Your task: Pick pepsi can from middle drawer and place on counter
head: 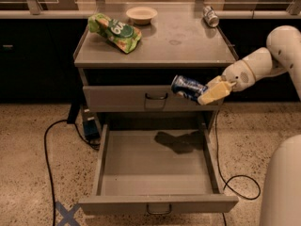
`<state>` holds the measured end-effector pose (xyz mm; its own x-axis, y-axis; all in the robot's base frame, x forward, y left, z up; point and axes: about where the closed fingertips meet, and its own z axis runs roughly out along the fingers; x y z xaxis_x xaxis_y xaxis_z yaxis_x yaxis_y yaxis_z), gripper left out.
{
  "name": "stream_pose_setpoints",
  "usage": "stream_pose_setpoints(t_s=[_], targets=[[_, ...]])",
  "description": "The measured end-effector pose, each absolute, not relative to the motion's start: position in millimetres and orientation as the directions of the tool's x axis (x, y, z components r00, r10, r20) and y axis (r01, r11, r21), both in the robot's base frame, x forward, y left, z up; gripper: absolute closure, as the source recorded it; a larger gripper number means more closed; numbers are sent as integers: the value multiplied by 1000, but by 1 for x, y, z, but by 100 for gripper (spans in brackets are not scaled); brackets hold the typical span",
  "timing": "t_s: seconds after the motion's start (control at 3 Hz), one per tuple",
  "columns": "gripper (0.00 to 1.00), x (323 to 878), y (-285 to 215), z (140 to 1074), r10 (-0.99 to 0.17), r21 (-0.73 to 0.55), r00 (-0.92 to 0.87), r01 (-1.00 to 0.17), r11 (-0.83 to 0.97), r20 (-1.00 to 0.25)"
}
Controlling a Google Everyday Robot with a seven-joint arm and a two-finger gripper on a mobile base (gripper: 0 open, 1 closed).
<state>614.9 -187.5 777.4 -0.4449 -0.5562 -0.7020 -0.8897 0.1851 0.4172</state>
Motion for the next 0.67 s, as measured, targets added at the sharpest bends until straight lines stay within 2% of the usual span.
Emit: stream_pose_setpoints(t_s=[0.67], targets=[[100,627,-209,923,-437,171,-240,-967,190,-867]])
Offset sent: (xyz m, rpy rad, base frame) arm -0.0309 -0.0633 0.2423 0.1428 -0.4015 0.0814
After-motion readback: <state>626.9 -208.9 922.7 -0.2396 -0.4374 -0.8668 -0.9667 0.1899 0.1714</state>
